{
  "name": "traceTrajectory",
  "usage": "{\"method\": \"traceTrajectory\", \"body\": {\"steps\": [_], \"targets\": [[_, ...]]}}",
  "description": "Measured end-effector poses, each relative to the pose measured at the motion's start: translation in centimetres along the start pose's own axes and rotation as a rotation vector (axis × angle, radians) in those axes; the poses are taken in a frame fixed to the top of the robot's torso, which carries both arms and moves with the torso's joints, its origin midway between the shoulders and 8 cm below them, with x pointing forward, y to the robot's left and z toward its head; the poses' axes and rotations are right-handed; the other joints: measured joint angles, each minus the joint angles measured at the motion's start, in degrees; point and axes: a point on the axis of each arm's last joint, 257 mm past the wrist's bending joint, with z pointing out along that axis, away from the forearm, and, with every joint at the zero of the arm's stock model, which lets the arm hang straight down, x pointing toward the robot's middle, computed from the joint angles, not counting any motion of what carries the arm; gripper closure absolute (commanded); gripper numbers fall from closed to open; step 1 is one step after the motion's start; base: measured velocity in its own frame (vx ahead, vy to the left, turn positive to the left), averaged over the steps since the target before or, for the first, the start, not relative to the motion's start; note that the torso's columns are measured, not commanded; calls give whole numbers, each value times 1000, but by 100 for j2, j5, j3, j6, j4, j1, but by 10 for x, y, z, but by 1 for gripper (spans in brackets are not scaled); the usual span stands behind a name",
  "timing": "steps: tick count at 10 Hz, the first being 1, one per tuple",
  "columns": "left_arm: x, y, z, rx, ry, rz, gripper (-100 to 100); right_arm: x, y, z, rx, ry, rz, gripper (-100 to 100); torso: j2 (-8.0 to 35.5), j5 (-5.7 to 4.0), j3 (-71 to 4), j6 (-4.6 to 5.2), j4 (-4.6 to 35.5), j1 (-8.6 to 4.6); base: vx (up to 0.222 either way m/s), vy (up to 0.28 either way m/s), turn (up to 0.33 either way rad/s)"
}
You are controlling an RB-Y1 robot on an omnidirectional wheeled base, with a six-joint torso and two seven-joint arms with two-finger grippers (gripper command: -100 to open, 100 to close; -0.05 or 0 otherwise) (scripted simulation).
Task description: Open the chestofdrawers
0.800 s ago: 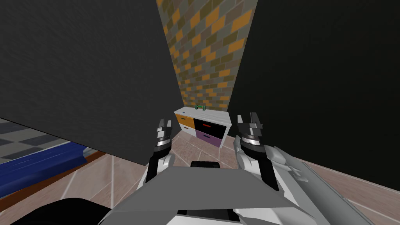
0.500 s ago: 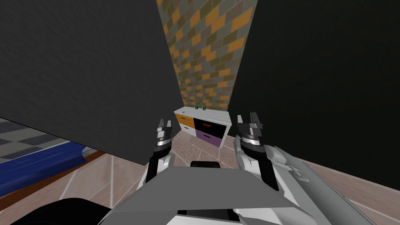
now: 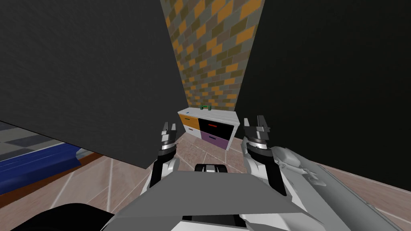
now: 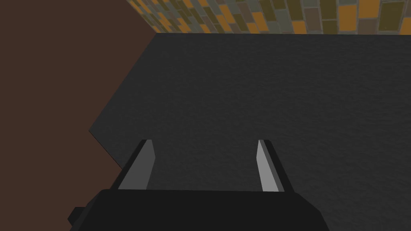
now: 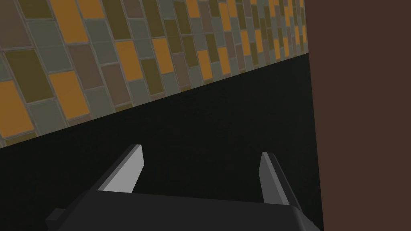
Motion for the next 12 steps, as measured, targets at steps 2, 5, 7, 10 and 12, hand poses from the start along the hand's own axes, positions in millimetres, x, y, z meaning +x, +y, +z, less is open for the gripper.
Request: {"method": "traceTrajectory", "body": {"steps": [2,5,7,10,12], "targets": [[0,0,0,0,0,0,-100,0,0,0,0,0,0,0,846,0,-1692,0,846,0,11,-6,-18],[15,23,-2,-47,76,17,-100,0,0,0,1,0,0,0,1092,-2,-2234,0,1103,-8,61,-38,-65],[26,41,-5,-83,106,21,-100,0,0,0,1,0,0,0,1112,0,-2230,0,1114,1,60,-38,-59],[38,71,-10,-145,140,26,-100,0,0,0,1,0,0,0,1113,0,-2229,0,1115,0,62,-38,-65],[46,90,-15,-191,162,27,-100,0,0,0,1,0,0,0,1112,1,-2231,-1,1114,2,70,-29,-59]]}}
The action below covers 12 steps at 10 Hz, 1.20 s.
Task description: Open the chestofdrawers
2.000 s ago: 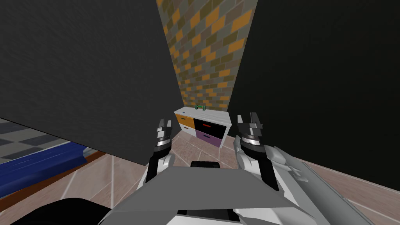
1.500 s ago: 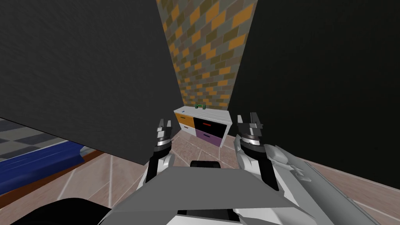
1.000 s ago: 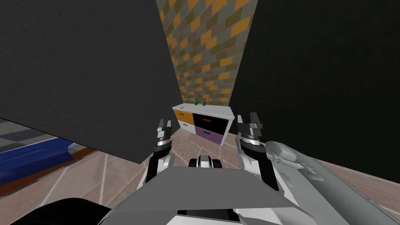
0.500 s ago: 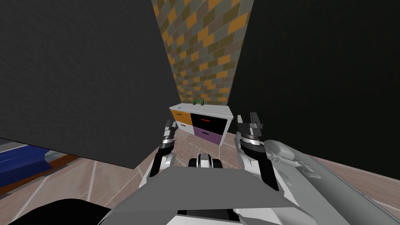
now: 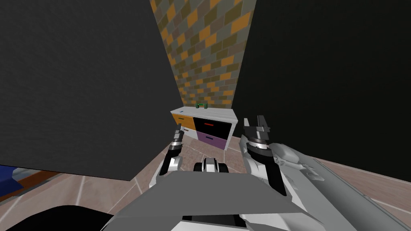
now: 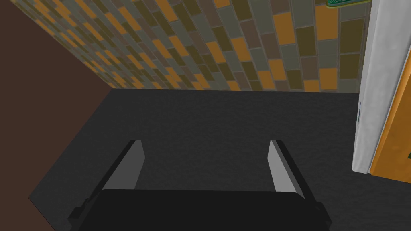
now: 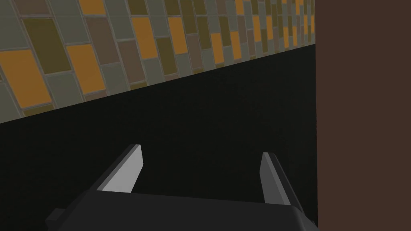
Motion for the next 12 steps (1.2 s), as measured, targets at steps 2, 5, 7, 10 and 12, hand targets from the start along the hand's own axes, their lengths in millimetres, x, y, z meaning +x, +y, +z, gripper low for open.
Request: {"method": "traceTrajectory", "body": {"steps": [2,5,7,10,12], "targets": [[9,23,2,-43,21,1,-100,0,0,0,0,0,0,0,2,-1,1,1,1,-3,73,-35,-79],[24,48,1,-106,50,0,-100,0,0,0,0,0,0,0,11,-1,7,1,3,-2,48,-33,-41],[32,65,1,-140,65,0,-100,0,0,0,0,0,0,0,2,0,2,1,1,-2,59,-33,-70],[47,93,-5,-208,99,2,-100,0,0,0,0,0,0,0,-1,0,0,0,0,1,64,-27,-52],[55,110,-8,-242,120,7,-100,0,0,0,0,0,0,0,4,-1,3,1,2,-3,68,-30,-69]]}}
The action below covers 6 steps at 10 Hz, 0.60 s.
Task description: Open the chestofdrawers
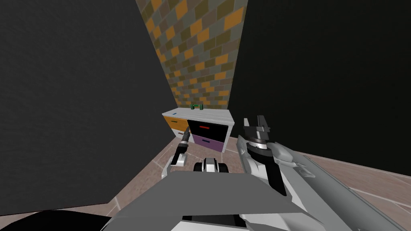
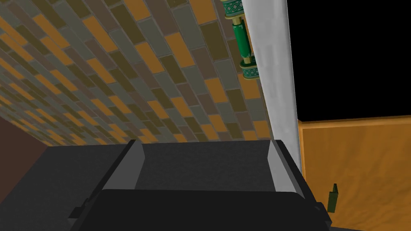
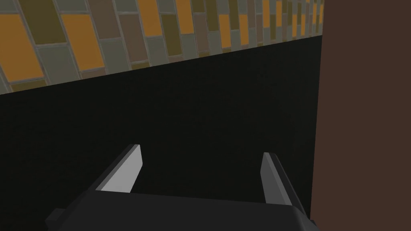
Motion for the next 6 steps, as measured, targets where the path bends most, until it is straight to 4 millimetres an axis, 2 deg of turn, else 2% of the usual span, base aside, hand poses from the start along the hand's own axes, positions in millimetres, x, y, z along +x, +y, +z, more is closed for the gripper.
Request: {"method": "traceTrajectory", "body": {"steps": [2,6], "targets": [[16,22,3,-53,36,16,-100,0,0,0,0,0,0,0,-9,-1,-6,0,-3,-3,80,-39,-75],[28,63,5,-144,96,55,-100,0,0,0,0,0,0,0,-1,1,-1,0,-1,3,63,-29,-66]]}}
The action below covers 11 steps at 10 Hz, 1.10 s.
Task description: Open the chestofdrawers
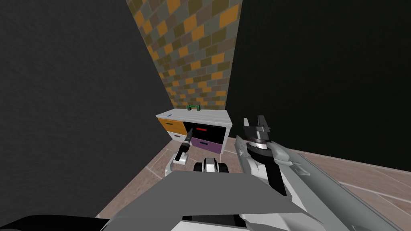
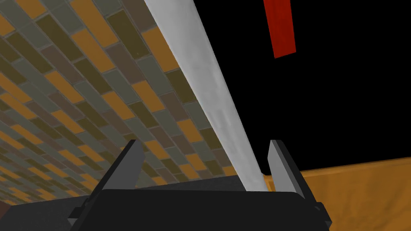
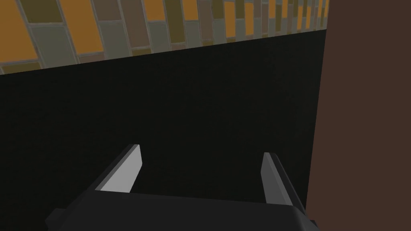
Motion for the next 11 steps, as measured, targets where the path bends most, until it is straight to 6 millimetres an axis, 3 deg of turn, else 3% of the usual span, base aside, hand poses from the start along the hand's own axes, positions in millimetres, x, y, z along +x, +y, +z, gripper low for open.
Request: {"method": "traceTrajectory", "body": {"steps": [7,11], "targets": [[24,62,4,-150,88,65,-100,0,0,0,0,0,0,0,4,0,2,0,1,0,69,-25,-59],[26,79,11,-180,109,84,-100,0,0,0,0,0,0,0,16,-1,9,1,4,-6,-2,-22,-34]]}}
